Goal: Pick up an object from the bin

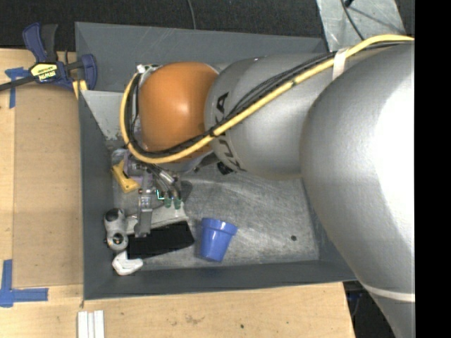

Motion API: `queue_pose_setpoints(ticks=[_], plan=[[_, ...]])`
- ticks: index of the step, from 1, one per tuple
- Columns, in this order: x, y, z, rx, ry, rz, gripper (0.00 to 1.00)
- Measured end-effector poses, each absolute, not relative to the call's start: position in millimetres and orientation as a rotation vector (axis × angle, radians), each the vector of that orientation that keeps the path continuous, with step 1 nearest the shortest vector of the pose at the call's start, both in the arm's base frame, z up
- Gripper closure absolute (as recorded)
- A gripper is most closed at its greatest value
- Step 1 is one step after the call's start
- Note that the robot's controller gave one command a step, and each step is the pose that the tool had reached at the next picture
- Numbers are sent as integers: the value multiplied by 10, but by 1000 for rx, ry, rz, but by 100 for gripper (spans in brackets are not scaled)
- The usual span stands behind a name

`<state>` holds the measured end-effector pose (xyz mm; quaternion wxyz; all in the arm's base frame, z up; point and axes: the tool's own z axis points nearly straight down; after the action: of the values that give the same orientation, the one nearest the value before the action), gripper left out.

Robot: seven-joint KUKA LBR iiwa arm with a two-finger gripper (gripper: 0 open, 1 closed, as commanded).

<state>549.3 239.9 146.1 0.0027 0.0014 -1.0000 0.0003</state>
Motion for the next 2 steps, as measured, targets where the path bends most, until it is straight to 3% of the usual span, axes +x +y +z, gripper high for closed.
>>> queue_pose_setpoints(ticks=[1, 2], plan=[[5516, 2392, 1498, 0, -3143, -2, 0], [5285, 2318, 1108, 82, -3150, -5, 0]])
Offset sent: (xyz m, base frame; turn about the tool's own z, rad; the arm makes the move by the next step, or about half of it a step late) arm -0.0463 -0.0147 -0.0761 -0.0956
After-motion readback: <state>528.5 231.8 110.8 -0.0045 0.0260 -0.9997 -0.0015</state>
